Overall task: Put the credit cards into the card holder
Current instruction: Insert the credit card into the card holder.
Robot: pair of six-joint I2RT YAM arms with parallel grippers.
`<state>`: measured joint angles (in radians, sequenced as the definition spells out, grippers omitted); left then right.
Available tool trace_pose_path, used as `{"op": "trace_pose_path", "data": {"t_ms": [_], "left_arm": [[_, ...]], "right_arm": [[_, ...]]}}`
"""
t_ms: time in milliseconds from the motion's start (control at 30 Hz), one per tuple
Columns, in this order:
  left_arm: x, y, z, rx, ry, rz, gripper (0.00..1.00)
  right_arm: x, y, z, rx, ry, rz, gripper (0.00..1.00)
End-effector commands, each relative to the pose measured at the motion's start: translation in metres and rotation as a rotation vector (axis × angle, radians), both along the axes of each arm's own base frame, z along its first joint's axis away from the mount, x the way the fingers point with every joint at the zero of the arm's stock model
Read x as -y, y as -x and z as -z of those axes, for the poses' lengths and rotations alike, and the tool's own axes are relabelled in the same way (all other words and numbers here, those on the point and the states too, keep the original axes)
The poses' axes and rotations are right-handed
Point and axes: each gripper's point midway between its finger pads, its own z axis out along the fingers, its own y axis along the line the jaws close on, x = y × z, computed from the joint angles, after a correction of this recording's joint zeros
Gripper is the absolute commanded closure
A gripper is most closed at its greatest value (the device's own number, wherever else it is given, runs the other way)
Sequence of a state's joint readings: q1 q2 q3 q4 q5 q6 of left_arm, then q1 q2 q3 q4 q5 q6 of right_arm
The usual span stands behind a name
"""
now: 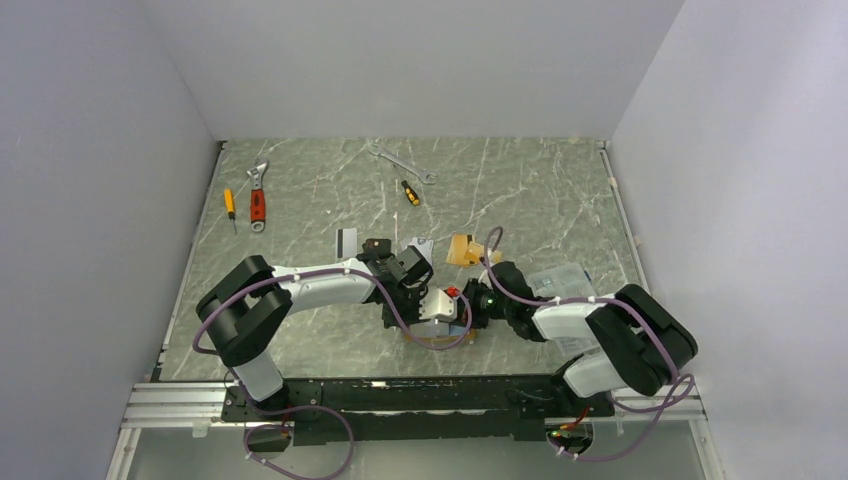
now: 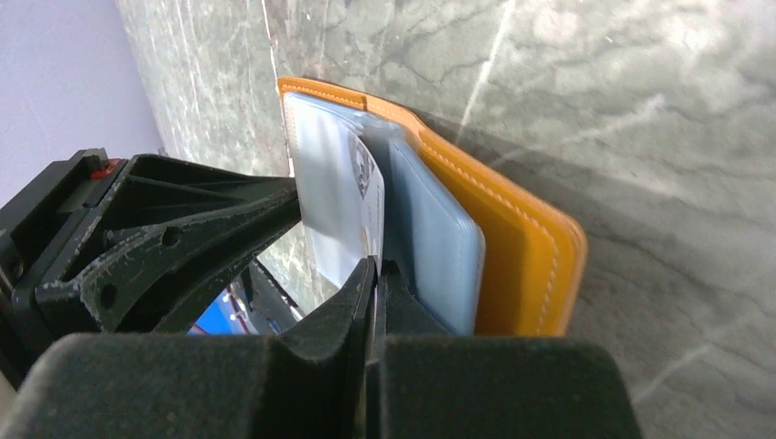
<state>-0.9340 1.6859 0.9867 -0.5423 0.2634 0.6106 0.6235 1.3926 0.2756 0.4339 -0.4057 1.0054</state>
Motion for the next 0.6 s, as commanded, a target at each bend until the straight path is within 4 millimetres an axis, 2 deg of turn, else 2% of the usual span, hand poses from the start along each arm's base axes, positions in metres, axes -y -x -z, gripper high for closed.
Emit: {"op": "trace_pose_path", "data": {"t_ms": [0,167,367,467,567], "left_arm": [[-0.004,0.018,0.014,-0.068,-0.041,0.035,0.80],[-0.005,0.018,0.013,-0.062,-0.037,0.036,0.81],[-0.006,0.017,0.012,-0.054,-0.035,0.034,0.81],[-0.006,0.015,0.006,-0.044,-0.017,0.027,0.82],[-0.008,0.006,-0.004,-0.047,0.021,-0.003,0.82]], "right_arm": [[0.007,0.018,0.029,-0.095,0.131,-0.081,1.00],[0.003,0.015,0.034,-0.102,0.190,-0.100,0.99],[0.011,0.025,0.041,-0.118,0.240,-0.056,0.62],[0.014,0.022,0.033,-0.088,0.249,-0.025,0.52],[0.015,0.016,0.025,-0.062,0.266,-0.016,0.46]]}}
